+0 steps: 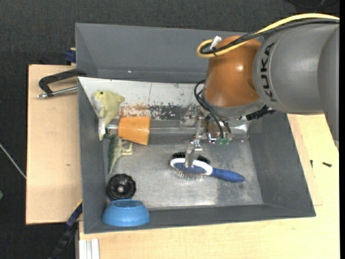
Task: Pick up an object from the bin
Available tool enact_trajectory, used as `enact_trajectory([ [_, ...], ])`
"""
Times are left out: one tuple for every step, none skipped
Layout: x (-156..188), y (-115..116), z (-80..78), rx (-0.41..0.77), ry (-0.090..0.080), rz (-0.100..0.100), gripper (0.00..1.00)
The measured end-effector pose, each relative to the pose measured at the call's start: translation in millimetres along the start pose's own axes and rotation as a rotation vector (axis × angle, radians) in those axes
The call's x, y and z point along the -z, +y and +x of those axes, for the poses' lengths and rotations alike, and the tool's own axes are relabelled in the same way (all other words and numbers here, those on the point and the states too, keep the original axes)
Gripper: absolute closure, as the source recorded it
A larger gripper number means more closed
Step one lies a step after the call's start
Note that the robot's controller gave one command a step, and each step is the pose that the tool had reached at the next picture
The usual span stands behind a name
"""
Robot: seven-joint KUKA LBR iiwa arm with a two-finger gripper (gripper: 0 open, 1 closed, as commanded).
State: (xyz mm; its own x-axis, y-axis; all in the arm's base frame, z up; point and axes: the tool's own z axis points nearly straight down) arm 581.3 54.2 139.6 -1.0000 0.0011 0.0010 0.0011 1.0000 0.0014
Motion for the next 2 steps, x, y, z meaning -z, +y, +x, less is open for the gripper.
enact_trajectory([
  [-36.0, -3.1, -5.3, 0.345, -0.01, -0.005, 0.0],
  [-37.4, -4.6, -4.3, 0.345, -0.004, -0.004, 1.0],
])
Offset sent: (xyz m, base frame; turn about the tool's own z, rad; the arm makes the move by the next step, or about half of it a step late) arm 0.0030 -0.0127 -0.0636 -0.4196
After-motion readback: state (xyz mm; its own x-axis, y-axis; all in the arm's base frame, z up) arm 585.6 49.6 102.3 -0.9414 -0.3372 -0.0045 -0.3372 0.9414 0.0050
